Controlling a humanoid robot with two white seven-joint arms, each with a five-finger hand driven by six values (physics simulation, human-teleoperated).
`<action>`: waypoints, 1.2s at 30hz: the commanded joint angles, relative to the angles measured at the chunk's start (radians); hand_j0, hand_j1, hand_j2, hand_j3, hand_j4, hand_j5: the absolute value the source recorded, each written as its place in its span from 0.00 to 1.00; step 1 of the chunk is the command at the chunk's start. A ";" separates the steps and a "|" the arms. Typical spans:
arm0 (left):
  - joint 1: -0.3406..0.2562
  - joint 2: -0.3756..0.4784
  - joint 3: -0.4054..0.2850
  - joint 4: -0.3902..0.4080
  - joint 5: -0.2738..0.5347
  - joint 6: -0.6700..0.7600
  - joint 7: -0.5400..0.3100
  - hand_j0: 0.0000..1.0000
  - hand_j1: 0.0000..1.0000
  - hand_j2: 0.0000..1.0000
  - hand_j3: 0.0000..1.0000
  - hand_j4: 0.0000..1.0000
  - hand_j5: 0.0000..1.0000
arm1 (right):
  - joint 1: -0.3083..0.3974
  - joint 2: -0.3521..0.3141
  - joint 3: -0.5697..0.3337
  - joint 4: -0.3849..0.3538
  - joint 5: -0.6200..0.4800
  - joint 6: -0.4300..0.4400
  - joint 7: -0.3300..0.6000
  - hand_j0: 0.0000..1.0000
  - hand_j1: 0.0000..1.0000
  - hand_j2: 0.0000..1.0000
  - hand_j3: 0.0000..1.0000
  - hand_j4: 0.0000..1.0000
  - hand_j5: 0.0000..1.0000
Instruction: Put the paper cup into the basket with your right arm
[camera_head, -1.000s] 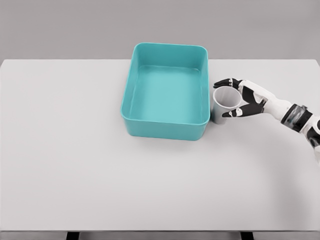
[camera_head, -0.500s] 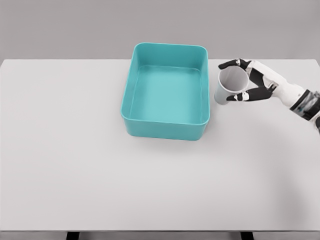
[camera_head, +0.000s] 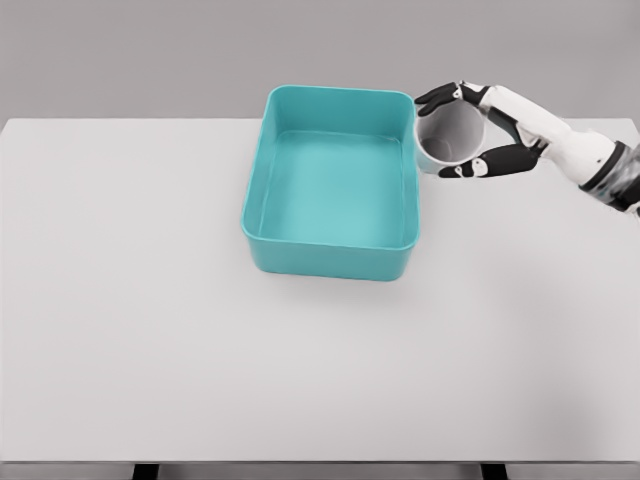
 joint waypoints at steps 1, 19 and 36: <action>0.000 0.000 0.000 0.000 0.001 0.000 0.000 1.00 1.00 1.00 1.00 1.00 1.00 | -0.002 0.002 -0.004 -0.020 0.024 0.002 -0.002 0.62 0.62 0.62 0.62 0.62 0.62; 0.000 0.000 0.000 0.000 0.001 0.000 0.000 1.00 1.00 1.00 1.00 1.00 1.00 | -0.109 0.192 0.134 -0.097 0.568 0.145 -0.002 0.62 0.62 0.62 0.62 0.62 0.62; 0.000 0.000 0.000 0.000 0.001 0.000 0.000 1.00 1.00 1.00 1.00 1.00 1.00 | -0.163 0.272 0.262 -0.095 0.839 0.287 -0.002 0.63 0.63 0.63 0.63 0.63 0.63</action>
